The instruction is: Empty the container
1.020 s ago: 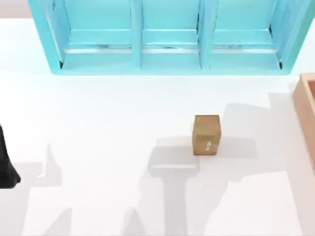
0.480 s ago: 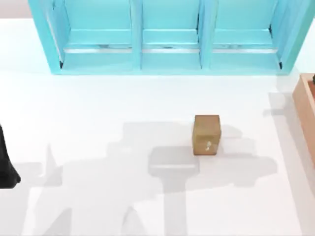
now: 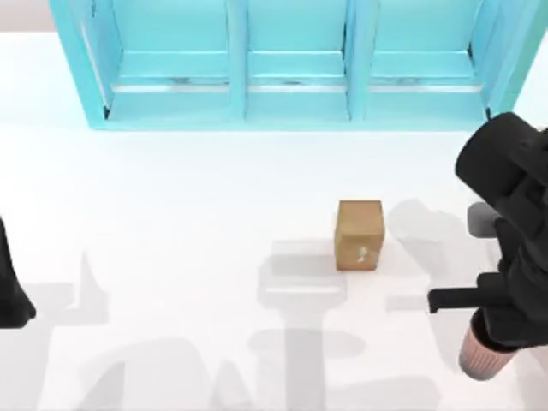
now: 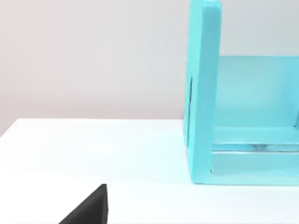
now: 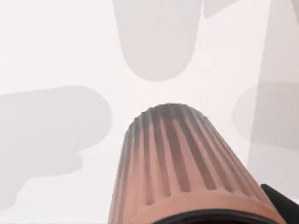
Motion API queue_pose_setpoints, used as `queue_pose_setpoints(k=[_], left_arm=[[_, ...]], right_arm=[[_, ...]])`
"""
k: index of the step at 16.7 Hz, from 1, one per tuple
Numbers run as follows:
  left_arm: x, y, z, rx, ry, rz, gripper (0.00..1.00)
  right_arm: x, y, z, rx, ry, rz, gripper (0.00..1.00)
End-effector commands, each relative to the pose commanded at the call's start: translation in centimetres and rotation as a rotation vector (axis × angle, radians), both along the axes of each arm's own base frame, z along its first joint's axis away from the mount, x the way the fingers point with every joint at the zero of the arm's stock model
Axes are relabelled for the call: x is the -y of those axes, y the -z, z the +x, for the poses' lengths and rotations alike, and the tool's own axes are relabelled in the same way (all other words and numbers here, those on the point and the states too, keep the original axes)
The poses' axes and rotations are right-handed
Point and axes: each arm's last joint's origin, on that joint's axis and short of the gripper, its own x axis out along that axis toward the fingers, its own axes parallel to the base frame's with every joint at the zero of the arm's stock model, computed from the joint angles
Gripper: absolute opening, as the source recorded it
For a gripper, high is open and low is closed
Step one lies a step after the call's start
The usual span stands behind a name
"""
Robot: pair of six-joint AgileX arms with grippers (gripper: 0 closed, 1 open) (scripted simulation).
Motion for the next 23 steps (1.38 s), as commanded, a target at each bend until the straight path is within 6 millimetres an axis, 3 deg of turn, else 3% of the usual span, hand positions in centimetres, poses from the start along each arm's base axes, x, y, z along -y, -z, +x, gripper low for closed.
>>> queue_pose_setpoints(k=[3, 8, 15, 19, 23], left_arm=[[0.0, 0.0, 0.0, 0.0, 0.0, 0.0, 1.0], [0.0, 0.0, 0.0, 0.0, 0.0, 0.0, 1.0], [0.0, 0.0, 0.0, 0.0, 0.0, 0.0, 1.0], [0.0, 0.0, 0.0, 0.0, 0.0, 0.0, 1.0], [0.0, 0.0, 0.0, 0.0, 0.0, 0.0, 1.0]], right_arm=[[-0.5, 0.5, -1.6, 0.019, 0.0, 0.008, 0.0], [-0.5, 0.7, -1.5, 0.01, 0.004, 0.005, 0.0], [-0.8, 4.7, -1.5, 0.023, 0.0, 0.012, 0.0], [-0.8, 5.0, -1.6, 0.019, 0.0, 0.008, 0.0], [-0.8, 5.0, -1.6, 0.019, 0.0, 0.008, 0.3]])
